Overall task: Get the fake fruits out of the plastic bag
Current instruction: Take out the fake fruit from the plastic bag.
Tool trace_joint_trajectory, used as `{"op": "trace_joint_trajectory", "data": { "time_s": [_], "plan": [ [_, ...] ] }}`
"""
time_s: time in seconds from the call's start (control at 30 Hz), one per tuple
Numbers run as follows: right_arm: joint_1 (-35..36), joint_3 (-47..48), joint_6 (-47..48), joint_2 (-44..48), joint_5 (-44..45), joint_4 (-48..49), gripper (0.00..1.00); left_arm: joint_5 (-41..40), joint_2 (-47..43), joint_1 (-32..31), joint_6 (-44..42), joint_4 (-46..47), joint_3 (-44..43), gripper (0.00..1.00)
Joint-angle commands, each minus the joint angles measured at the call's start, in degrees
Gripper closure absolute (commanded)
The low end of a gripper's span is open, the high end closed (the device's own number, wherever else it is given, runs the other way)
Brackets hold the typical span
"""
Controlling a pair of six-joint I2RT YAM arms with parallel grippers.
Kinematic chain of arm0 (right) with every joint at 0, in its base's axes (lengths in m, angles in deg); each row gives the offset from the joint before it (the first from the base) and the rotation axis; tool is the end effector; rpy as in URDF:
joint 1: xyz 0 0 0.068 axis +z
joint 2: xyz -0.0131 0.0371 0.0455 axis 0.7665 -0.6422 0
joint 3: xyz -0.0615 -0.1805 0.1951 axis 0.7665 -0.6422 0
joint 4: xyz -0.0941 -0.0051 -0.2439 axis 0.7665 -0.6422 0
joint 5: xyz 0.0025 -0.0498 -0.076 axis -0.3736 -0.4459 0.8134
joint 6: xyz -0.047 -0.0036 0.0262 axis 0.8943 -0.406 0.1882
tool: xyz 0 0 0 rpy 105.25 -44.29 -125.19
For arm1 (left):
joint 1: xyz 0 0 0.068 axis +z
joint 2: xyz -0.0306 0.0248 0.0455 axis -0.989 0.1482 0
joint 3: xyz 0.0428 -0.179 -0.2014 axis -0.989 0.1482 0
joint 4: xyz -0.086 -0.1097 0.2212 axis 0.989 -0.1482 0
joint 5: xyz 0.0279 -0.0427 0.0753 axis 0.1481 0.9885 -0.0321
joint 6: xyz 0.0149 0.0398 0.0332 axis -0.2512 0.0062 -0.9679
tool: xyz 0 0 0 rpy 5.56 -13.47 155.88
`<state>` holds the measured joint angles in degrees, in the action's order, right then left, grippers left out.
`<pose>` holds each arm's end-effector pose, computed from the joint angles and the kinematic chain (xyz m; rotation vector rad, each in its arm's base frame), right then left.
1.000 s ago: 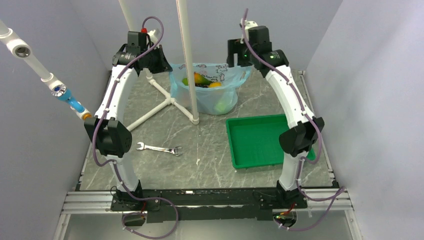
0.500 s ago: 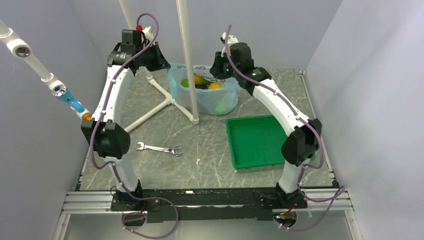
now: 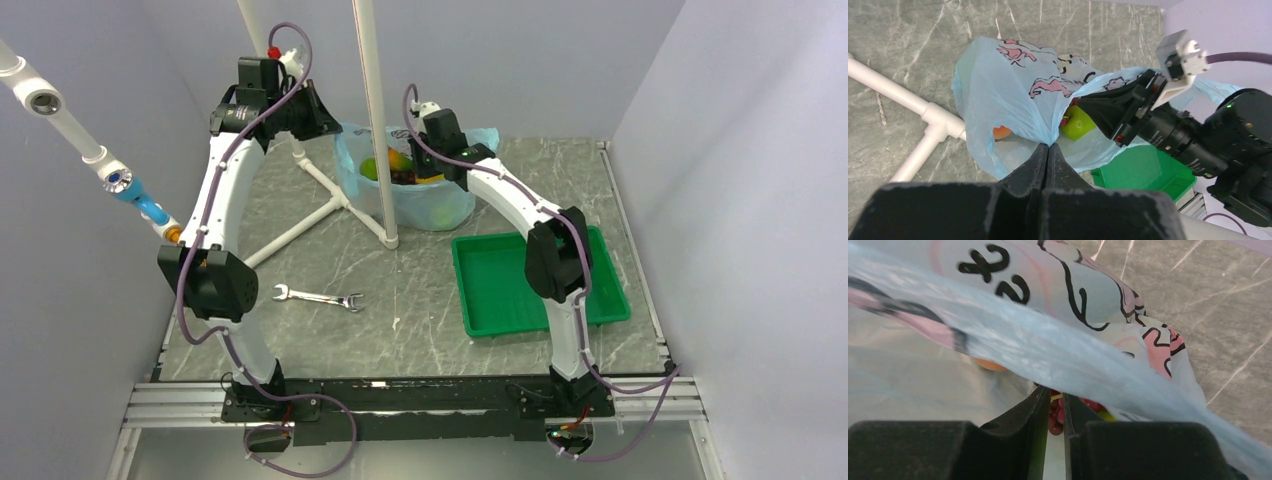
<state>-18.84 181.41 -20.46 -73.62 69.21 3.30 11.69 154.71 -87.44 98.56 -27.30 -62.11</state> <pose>0.4275 0.2603 0.2922 -0.4242 2.1453 0.4476 0.4011 -0.0577 0.4238 -0.0485 2.1609 -0.7826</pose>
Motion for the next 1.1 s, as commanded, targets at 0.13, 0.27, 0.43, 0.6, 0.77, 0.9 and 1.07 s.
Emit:
{"op": "trace_joint_trajectory", "data": {
  "time_s": [0.13,0.27,0.43,0.6,0.77,0.9,1.07],
  "plan": [
    [3.43,-18.28,1.59,8.72,-0.55,8.34,0.75,-3.20,-3.21,0.32,-0.69,2.97,2.94,1.00],
    [3.87,-31.37,-3.49,15.48,-3.32,13.51,0.74,-2.88,-3.91,0.33,-1.46,3.69,5.99,1.00],
    [3.99,-33.31,-3.82,18.94,-3.03,11.35,0.71,0.04,-6.65,0.33,-0.27,7.63,11.61,1.00],
    [4.04,-27.24,-2.25,17.40,1.29,9.19,0.58,2.41,-8.10,0.15,0.29,9.36,13.77,1.00],
    [4.08,-17.46,-0.57,10.62,9.46,8.04,0.49,3.94,-8.22,-0.20,0.73,9.38,14.26,1.00],
    [4.23,-14.46,-1.82,7.02,11.43,9.13,0.48,3.68,-8.22,-1.43,0.03,9.02,14.30,1.00],
    [4.04,-17.39,-1.09,5.52,15.90,8.89,0.48,2.56,-8.05,-2.10,-1.18,8.48,14.54,1.00]
  ]
}}
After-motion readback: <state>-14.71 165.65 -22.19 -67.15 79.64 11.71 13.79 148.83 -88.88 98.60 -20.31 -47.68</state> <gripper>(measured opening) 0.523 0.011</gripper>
